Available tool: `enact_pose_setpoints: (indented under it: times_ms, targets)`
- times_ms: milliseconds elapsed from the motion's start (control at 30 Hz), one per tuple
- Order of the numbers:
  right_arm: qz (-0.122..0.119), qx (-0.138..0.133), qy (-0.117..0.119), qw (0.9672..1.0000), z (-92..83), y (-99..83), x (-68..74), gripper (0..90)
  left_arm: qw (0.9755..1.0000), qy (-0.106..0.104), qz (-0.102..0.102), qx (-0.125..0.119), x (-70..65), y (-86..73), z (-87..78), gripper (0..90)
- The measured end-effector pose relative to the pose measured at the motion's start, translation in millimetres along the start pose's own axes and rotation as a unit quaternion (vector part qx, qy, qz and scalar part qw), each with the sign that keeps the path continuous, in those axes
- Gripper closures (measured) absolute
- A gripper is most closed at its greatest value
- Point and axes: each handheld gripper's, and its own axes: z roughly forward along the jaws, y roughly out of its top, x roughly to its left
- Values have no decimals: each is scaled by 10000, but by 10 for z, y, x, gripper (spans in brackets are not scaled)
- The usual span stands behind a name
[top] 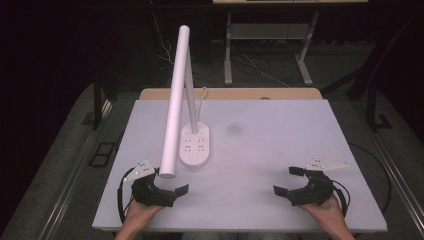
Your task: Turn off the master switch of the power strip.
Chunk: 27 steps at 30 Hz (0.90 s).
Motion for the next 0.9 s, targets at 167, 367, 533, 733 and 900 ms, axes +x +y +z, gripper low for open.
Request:
enact_pose_setpoints:
  times_ms: [167,367,533,733,900]
  targets:
    - [21,27,-36,10000,-11,-11,-9,3,10000,-23,13,27,-1,1,6,0]
    - [18,59,-82,9999,-25,-17,-14,2,10000,-20,17,41,-3,2,5,0]
    - [49,105,-117,9999,-47,-25,-26,3,10000,-46,2,61,1,5,8,0]
    - [76,134,-146,9998,-72,-29,-20,2,9999,-104,-8,82,-5,20,7,0]
    - [41,135,-161,9998,-82,-39,-21,3,9996,-207,17,179,-14,35,8,0]
